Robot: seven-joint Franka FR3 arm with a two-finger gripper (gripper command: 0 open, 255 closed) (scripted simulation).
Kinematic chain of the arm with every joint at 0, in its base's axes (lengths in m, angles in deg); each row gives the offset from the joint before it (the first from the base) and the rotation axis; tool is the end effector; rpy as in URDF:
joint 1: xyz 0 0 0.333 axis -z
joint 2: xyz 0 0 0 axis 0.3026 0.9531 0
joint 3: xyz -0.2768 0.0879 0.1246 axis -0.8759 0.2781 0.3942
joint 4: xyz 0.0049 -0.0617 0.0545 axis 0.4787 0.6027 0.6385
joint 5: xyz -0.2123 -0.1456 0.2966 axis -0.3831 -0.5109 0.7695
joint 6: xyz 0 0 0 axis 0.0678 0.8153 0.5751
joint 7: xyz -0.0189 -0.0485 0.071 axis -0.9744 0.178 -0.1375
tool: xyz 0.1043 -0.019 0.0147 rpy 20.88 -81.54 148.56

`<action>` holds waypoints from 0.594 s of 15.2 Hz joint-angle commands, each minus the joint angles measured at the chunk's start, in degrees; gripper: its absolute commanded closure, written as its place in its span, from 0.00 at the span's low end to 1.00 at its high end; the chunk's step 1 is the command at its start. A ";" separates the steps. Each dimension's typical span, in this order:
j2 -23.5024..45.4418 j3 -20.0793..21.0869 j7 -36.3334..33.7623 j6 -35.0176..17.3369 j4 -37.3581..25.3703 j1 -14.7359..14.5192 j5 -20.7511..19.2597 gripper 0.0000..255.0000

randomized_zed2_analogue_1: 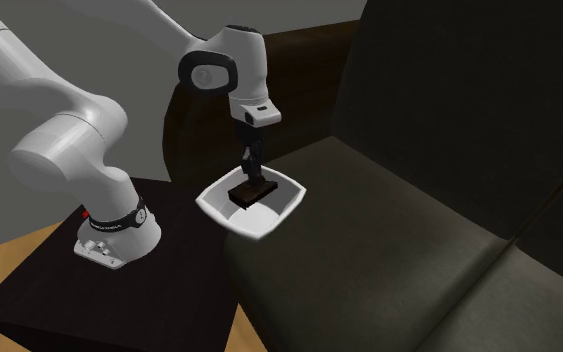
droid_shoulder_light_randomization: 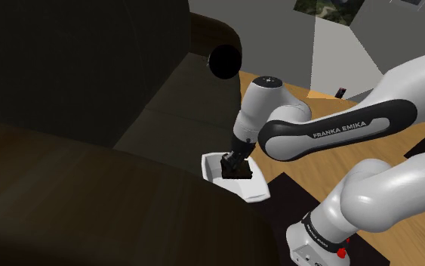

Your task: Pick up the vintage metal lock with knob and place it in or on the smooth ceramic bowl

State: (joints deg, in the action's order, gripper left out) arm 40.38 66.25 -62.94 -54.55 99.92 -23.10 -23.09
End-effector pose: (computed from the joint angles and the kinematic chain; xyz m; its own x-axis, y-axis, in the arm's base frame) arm 0.3219 0.1549 0.3302 0.9989 -0.0266 0.0394 -0.0310 -0.9929 0.1146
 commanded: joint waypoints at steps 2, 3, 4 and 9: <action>0.00 0.01 -0.01 -0.12 0.09 -0.01 0.01 1.00; 0.00 0.01 -0.01 -0.12 0.09 -0.01 0.01 1.00; 0.00 0.01 -0.01 -0.12 0.09 -0.01 0.01 1.00; 0.00 0.01 -0.01 -0.12 0.09 -0.01 0.01 0.00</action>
State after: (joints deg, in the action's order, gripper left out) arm 40.38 66.26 -62.94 -54.67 100.00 -23.11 -23.08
